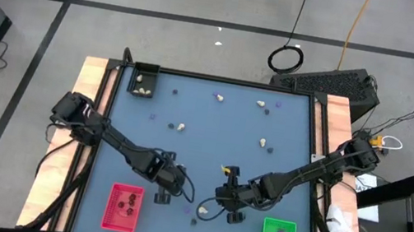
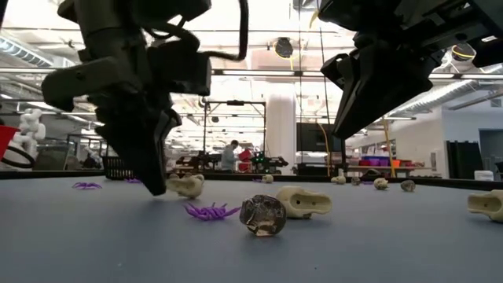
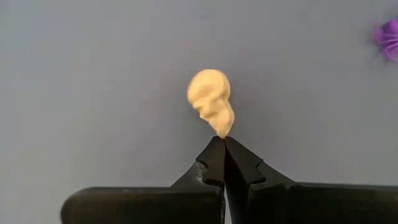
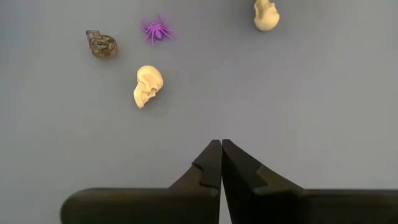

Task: Sort Halloween decoration
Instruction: Put the white skull toy into the black bin

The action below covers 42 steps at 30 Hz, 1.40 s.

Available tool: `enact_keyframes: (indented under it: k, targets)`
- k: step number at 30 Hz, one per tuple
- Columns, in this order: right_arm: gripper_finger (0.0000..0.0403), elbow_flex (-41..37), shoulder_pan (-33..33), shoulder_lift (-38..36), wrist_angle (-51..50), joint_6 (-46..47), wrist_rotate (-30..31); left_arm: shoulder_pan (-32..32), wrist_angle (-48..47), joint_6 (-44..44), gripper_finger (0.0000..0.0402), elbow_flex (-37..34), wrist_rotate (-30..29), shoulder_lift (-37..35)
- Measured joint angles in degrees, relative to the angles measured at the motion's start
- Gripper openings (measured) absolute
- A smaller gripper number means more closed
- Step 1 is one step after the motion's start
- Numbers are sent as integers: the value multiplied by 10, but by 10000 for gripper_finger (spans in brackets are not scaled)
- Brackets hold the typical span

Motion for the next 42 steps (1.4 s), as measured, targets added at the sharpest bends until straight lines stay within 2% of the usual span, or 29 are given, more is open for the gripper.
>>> enact_keyframes:
  k: [3, 6, 13, 18, 23, 34, 38, 42]
  targets:
    - [0, 0, 0, 0, 0, 0, 0, 0, 0, -2, 0, -5, -1, 1]
    - [0, 0, 0, 0, 0, 0, 0, 0, 0, -2, 16, -6, -2, 1]
    - [0, 0, 0, 0, 1, 0, 0, 8, 5, -13, 103, -2, -17, -1]
    - [0, 0, 0, 0, 1, 0, 0, 23, 19, -50, 165, -2, 22, -1]
    - [0, 0, 0, 0, 0, 0, 0, 27, 52, -62, 203, -2, 42, -2]
    - [0, 0, -1, 0, 0, -2, 0, 30, 75, -86, 213, -1, 56, -2]
    - [0, 0, -1, 0, 0, 0, 0, 31, 91, -137, 213, -1, 38, -2]
    - [0, 0, -1, 0, 0, 0, 0, 26, 92, -139, 212, -1, 6, 2]
